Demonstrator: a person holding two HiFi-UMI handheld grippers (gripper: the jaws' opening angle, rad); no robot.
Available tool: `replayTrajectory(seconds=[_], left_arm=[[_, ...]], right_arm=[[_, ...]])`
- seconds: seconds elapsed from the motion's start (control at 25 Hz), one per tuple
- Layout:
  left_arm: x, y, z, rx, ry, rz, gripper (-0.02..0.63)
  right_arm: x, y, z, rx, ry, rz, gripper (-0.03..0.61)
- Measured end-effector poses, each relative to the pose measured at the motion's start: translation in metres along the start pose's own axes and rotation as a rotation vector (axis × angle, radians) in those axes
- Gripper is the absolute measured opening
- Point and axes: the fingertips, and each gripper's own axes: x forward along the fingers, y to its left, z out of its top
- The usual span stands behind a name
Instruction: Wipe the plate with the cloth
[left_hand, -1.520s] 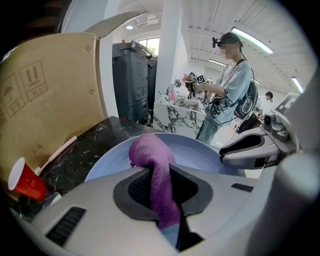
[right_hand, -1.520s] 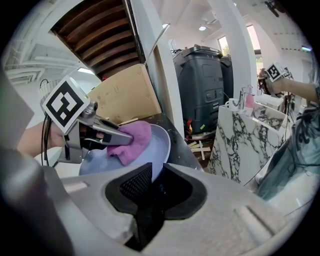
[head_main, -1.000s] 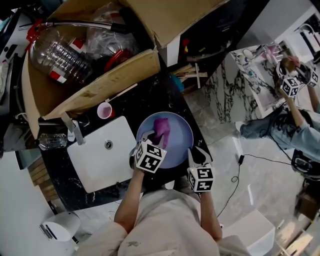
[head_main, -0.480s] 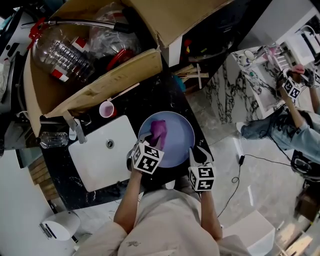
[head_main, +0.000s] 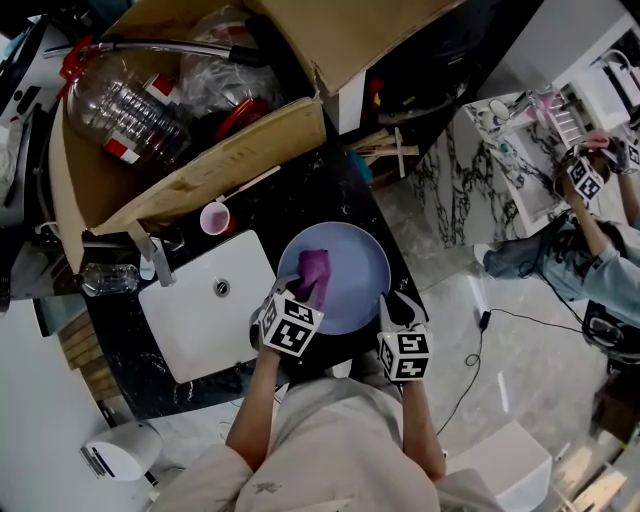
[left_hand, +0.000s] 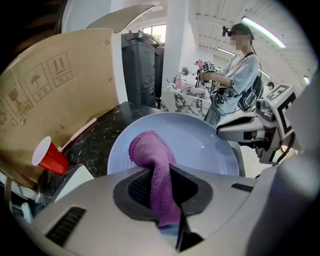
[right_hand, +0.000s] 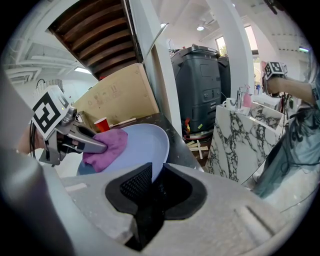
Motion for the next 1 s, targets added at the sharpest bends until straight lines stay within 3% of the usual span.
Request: replayTrajectory(seconds=[0.44,1.0], left_arm=[[-0.004,-0.026,-0.015,0.036,0.031,-0.050,0.058],[0.009,-0.056,0.001,0.104,0.017,-0.120,0.058]], right_arm=[[0.000,-0.001,0.000,0.006,-0.002,-0.001,0.067],[0.000,0.000,0.000,0.012,-0.006,-0.003,0.067]])
